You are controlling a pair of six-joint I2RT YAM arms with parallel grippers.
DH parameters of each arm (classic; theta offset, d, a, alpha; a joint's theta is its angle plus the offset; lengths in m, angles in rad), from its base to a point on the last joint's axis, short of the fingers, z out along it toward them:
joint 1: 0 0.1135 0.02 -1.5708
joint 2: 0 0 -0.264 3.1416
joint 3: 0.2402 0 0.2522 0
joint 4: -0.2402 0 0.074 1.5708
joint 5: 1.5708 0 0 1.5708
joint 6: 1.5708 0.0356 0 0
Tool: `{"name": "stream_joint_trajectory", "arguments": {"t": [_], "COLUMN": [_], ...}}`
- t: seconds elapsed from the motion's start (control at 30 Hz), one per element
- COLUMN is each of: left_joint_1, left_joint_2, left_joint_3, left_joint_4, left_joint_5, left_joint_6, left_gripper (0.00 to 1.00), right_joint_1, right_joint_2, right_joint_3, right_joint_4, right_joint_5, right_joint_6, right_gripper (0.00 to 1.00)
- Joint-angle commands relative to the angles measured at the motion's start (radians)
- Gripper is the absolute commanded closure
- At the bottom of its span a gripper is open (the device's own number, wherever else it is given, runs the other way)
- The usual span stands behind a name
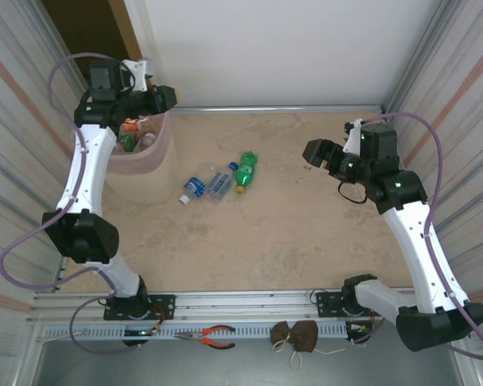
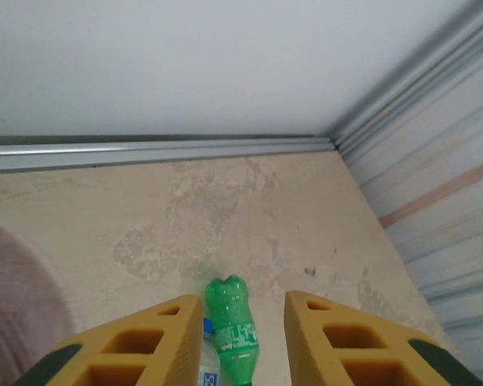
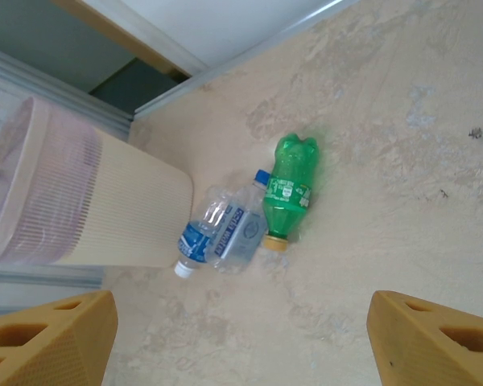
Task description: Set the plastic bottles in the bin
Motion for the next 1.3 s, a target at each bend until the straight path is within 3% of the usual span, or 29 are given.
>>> {"name": "stream_joint_trajectory", "arguments": {"t": [0.0, 0.23, 0.43, 0.73, 1.17, 1.27], "left_joint_1": [-0.072, -0.284, -0.374, -0.414, -0.407, -0.403], "left_joint_2": [-0.033, -0.007, 0.045, 0.175, 0.442, 0.475], "left_joint_3": [0.052, 0.073, 0.020, -0.034, 0.117, 0.141], "left_joint_4": [-0.111, -0.288, -0.357, -0.376, -0.469, -0.480], "left_joint_5": [-0.087, -0.339, -0.500, -0.630, -0.733, -0.757], "left_joint_6": [0.133, 0.281, 0.289, 0.301, 0.332, 0.333], "left_gripper": [0.66, 0.61, 0.59, 0.55, 0.39, 0.41], "right_joint_1": [-0.006, -0.006, -0.004, -0.004, -0.004, -0.004], "right_joint_2": [0.007, 0.008, 0.011, 0.012, -0.004, -0.005], "right_joint_3": [0.026, 0.027, 0.021, 0.015, 0.008, 0.005], "right_joint_4": [-0.002, -0.006, -0.002, -0.002, -0.018, -0.018], "right_joint_5": [-0.007, -0.005, -0.009, -0.010, 0.007, 0.011], "right_joint_6": [-0.003, -0.004, -0.003, 0.000, -0.004, -0.006], "right_gripper": [0.20, 0.20, 0.20, 0.20, 0.20, 0.20]}}
